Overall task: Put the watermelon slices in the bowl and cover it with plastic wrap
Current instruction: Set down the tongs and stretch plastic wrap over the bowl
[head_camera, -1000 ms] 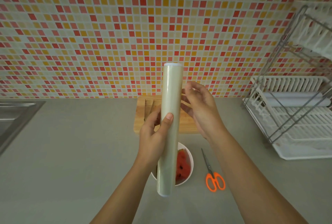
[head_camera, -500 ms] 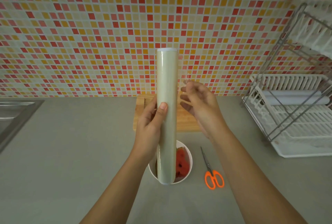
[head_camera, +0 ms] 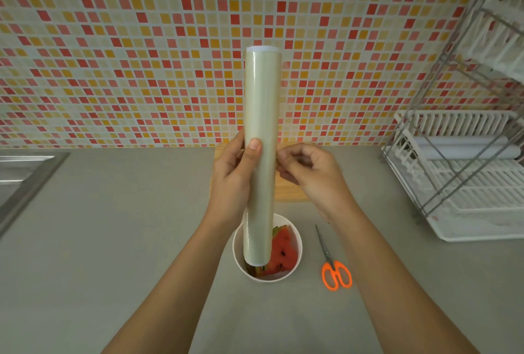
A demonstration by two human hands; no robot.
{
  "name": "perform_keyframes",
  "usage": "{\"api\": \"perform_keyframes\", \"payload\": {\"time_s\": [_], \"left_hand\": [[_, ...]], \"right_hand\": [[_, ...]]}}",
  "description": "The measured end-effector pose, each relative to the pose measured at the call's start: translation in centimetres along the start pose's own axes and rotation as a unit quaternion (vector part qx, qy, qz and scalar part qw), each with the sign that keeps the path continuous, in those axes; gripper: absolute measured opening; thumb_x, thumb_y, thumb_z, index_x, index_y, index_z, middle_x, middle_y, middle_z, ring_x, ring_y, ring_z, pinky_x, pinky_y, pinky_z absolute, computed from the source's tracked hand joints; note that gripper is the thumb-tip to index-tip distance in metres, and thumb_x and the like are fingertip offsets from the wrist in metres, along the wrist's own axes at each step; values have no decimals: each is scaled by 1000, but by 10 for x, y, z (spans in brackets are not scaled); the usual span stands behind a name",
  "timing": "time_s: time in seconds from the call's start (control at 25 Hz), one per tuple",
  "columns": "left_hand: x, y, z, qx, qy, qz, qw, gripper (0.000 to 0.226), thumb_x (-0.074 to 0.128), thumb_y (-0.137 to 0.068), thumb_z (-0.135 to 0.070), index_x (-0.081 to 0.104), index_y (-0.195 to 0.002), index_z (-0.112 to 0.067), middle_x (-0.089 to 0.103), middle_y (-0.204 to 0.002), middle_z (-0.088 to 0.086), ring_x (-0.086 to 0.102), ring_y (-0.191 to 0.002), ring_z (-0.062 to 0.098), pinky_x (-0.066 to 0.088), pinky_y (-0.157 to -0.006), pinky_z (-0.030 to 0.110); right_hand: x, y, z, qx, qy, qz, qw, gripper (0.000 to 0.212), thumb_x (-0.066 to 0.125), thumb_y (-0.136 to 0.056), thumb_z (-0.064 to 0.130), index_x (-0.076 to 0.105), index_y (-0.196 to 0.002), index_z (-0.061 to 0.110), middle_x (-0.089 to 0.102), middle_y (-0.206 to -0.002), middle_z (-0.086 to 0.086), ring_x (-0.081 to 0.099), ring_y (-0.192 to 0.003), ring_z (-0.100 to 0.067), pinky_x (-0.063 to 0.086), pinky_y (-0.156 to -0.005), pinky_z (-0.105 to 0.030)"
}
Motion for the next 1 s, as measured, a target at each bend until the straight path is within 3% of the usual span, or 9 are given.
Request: {"api": "perform_keyframes", "payload": {"time_s": [0.08,0.2,0.32,0.4,0.6,0.72,0.8,0.92,1.0], "left_hand": [[0,-2,-2,6,-3,13,1000,23,48,-95,-31,67,-107,-28,70,-87,-8,65,-79,7,54,-70,24],[1,-5,-2,14,-22,13,1000,25,49,-94,-33,65,-114,-30,69,-92,-12,63,-83,5,54,-73,24],[2,-8,-4,17,-10,12,1000,25,48,-95,-34,66,-111,-23,68,-87,-12,63,-81,8,53,-71,27],[0,-11,-5,16,6,13,1000,23,49,-95,-34,68,-105,-25,67,-84,-13,63,-81,9,54,-73,31],[1,-15,-7,10,9,23,1000,26,48,-96,-36,66,-111,-26,67,-86,-14,63,-79,7,53,-69,24],[0,-19,-10,12,13,1,1000,25,49,-95,-35,67,-107,-21,67,-83,-14,62,-79,6,52,-70,23],[-1,-22,-13,18,21,-5,1000,23,50,-94,-34,67,-101,-21,65,-79,-12,61,-76,6,51,-68,22],[-1,-24,-15,11,29,3,1000,24,49,-95,-35,68,-103,-22,66,-82,-11,62,-79,7,52,-69,24],[-3,-26,-16,4,29,-6,1000,24,50,-94,-36,68,-103,-23,67,-83,-11,63,-80,8,53,-70,25]], "right_hand": [[-4,-3,6,-25,73,-9,997,12,62,-87,17,64,-76,22,67,-72,2,65,-68,-8,54,-70,-24],[-10,-7,9,-65,178,-56,980,16,57,-89,21,60,-75,29,65,-72,6,63,-68,-10,53,-71,-26],[-7,1,-3,13,47,-40,998,7,63,-84,33,64,-81,27,69,-83,0,69,-73,-11,55,-66,-21],[-3,7,-9,27,25,1,999,7,67,-82,28,68,-75,25,70,-77,2,69,-73,-10,54,-66,-18],[-9,2,-1,-44,153,-45,986,13,58,-88,21,62,-76,24,64,-72,8,67,-68,-9,56,-69,-27],[-7,8,-10,1,88,-26,996,11,61,-85,34,63,-80,24,67,-73,7,69,-70,-11,57,-70,-27],[-3,13,-15,11,83,15,996,10,67,-81,31,67,-76,23,67,-67,8,67,-71,-12,57,-72,-27],[-7,11,-14,-47,162,-9,986,13,63,-85,23,64,-73,26,65,-64,8,64,-68,-10,56,-72,-31],[-9,11,-16,-60,168,-26,984,10,61,-86,30,60,-76,28,65,-71,6,65,-69,-11,55,-73,-32]]}}
Point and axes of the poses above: each hand's wrist, its own y-axis away from the middle knuckle, its own x-axis out of the palm, z = x × y, the point moved 4 cm from there along -y, towards the middle knuckle
